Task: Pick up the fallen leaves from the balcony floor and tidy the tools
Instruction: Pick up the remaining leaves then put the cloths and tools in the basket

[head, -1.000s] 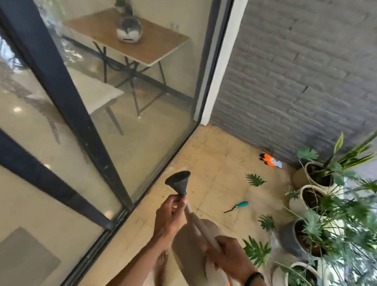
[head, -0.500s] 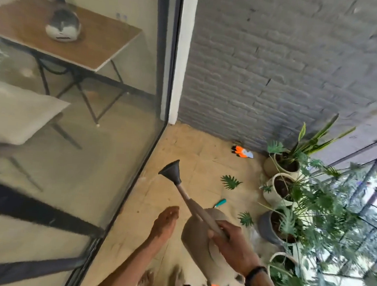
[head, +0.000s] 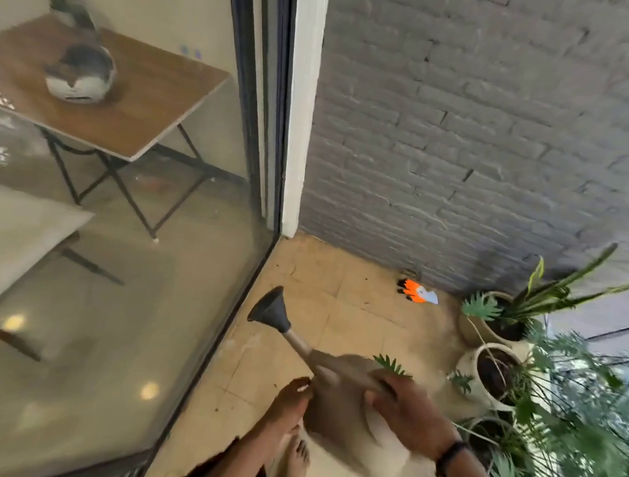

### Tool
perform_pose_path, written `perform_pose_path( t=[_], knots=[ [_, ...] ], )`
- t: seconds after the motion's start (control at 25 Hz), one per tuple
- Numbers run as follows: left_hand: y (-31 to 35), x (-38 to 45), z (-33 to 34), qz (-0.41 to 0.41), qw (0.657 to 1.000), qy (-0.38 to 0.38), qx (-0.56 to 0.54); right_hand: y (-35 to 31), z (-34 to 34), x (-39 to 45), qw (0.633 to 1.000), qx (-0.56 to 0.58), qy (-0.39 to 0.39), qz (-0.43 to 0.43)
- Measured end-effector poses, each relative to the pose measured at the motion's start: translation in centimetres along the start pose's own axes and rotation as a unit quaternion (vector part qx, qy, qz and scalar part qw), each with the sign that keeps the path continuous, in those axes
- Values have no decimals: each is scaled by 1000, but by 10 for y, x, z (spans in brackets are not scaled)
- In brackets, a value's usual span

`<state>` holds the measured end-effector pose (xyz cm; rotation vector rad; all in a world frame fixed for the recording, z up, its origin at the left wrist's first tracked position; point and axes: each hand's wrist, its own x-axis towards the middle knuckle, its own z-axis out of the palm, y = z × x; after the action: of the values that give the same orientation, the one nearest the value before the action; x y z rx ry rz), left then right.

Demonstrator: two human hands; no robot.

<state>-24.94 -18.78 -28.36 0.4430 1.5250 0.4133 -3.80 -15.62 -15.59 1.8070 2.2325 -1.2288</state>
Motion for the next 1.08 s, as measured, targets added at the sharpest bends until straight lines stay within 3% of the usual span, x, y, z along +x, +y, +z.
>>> perform_pose_path(
  t=[0.4,0.6,0.72,0.88,1.08],
  knots=[
    [182,175,-8,-36,982,37,-180,1,-102,290,983,-123,-96,-95],
    [271,249,-33,-76,937,87,-331,-2,-132,441,972,-188,-121,-65],
    [311,288,-46,-92,904,122,-399,-2,-144,515,964,-201,-148,-91],
    [343,386,-55,-128,839,147,-508,35,-105,635,958,-209,-166,-106],
    [359,548,-67,-167,829,191,-498,111,-4,794,920,-306,-196,-147]
  ],
)
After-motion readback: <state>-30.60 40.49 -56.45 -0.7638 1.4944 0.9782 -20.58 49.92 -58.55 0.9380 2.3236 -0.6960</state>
